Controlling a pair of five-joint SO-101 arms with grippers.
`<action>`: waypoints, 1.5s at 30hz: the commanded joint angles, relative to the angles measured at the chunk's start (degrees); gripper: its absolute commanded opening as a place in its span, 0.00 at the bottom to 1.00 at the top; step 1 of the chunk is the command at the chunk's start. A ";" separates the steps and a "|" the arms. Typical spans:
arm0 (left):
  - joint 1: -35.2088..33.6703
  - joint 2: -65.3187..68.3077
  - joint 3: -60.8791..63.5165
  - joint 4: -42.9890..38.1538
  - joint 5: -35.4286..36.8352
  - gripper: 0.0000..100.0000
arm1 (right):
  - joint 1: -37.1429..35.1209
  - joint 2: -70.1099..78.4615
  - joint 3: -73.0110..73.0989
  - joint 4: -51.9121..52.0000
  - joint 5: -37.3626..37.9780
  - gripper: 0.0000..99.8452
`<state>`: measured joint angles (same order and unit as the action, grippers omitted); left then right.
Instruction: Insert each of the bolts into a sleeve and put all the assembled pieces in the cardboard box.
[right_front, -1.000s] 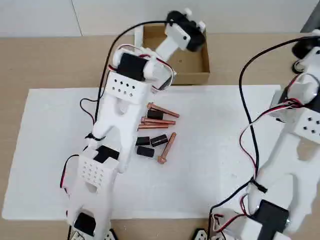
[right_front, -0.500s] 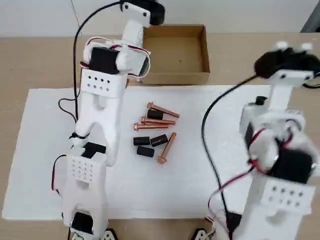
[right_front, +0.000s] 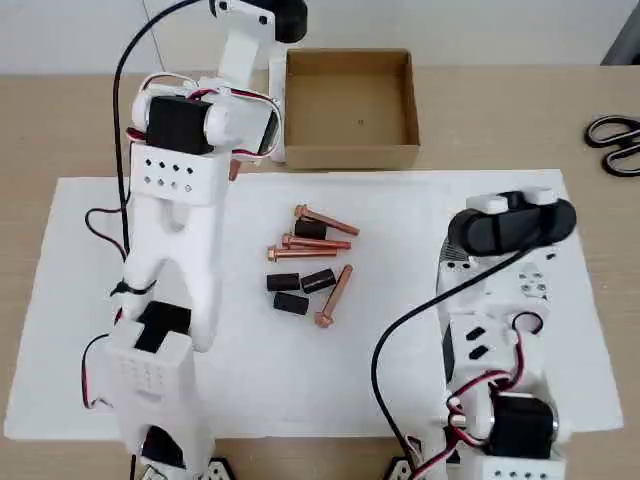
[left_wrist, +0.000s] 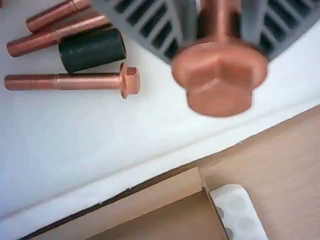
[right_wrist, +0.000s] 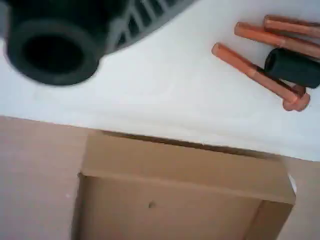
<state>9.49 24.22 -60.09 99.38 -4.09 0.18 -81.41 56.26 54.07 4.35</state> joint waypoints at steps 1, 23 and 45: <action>-0.26 -6.51 2.33 1.05 0.44 0.01 | -0.48 -2.42 -0.09 -1.54 0.18 0.00; 6.95 -35.52 23.34 -0.35 20.04 0.01 | -9.45 -22.55 18.73 -1.80 -15.12 0.01; 8.88 -59.87 30.37 -6.33 15.47 0.01 | -24.40 -22.55 22.77 -6.46 -17.05 0.00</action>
<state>18.46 -30.37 -31.96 94.90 12.00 -23.74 -103.38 79.38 49.14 -12.44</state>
